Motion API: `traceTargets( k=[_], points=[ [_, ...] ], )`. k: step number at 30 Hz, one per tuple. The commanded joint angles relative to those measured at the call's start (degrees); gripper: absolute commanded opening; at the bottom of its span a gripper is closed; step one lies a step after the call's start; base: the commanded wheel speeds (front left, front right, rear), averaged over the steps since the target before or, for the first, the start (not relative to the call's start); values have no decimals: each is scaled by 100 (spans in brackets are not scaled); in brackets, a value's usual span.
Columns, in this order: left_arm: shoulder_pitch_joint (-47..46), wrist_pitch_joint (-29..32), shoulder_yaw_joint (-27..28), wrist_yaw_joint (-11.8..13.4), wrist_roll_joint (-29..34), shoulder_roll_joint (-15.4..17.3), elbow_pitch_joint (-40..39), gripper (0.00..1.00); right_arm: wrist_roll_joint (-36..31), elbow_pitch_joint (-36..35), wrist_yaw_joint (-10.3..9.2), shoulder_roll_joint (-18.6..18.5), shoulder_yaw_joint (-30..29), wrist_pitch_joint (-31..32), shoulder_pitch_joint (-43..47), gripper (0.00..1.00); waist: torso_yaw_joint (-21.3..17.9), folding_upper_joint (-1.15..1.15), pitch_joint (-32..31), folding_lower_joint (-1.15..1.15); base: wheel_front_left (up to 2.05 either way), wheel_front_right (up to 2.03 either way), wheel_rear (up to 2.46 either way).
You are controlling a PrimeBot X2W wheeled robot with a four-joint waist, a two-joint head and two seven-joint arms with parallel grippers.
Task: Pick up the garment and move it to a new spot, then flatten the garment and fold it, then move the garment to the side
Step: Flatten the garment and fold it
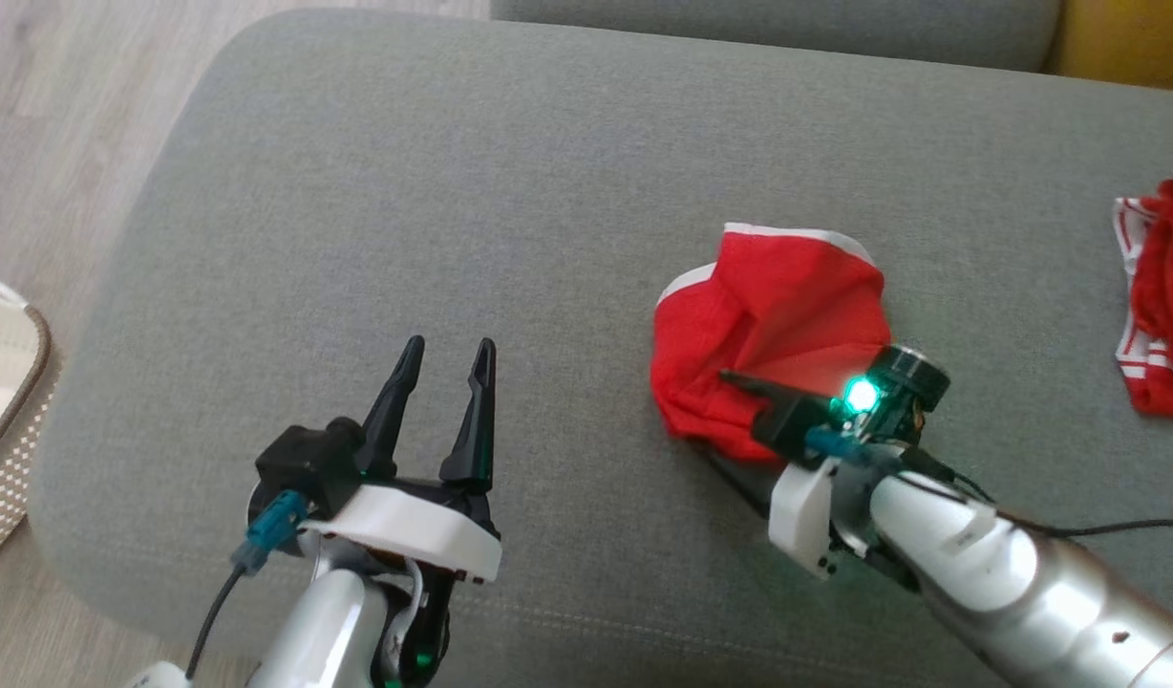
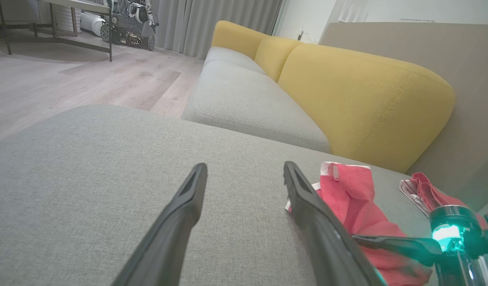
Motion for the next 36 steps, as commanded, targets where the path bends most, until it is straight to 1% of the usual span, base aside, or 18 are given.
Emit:
traceTargets(
  k=[1, 5, 8, 13, 17, 22, 23, 24, 25, 30, 36],
  points=[
    [-148, -70, 209, 13, -18, 15, -173, 100, 102, -163, 37, -29, -77, -104, -72, 100, -30, 0, -15, 0, 0, 0, 0],
    [-136, -70, 239, 5, 8, 15, -162, 100, 393, -350, 37, -73, -313, -262, -15, 100, -119, 0, -77, 0, 0, 0, 0],
    [-129, -70, 255, -3, 28, 15, -173, 100, 363, -428, 37, -163, -615, -239, 53, 100, -191, 0, -143, 0, 0, 0, 0],
    [-117, -70, 261, -18, 58, 15, -243, 100, 264, -564, 37, -196, -1577, -249, 407, 100, -308, 0, -250, 0, 0, 0, 0],
    [-101, -70, 288, -32, 64, 15, -303, 100, 37, -771, 37, -134, -2598, -304, 832, 100, -423, 0, -326, 0, 0, 0, 0],
    [-70, -70, 312, -59, 65, 15, -371, 100, -414, -1198, 37, 217, -3986, -457, 1557, 100, -571, 0, -402, 0, 0, 0, 0],
    [-58, -70, 311, -63, 65, 15, -377, 100, -518, -1308, 37, 316, -4234, -483, 1716, 100, -602, 0, -417, 0, 0, 0, 0],
    [-24, -70, 299, -77, 70, 15, -379, 100, -687, -1534, 37, 550, -4697, -526, 2041, 100, -659, 0, -449, 0, 0, 0, 0],
    [-7, -70, 292, -84, 73, 15, -373, 100, -754, -1637, 37, 662, -4878, -547, 2193, 100, -684, 0, -464, 0, 0, 0, 0],
    [116, -70, 282, -99, 80, 15, -342, 100, -1065, -2006, 37, 1105, -5435, -564, 2823, 100, -788, 0, -522, 0, 0, 0, 0],
    [222, -70, 245, -109, 67, 15, -328, 100, -1203, -2241, 37, 1302, -5602, -513, 3126, 100, -838, 0, -535, 0, 0, 0, 0]
  ],
)
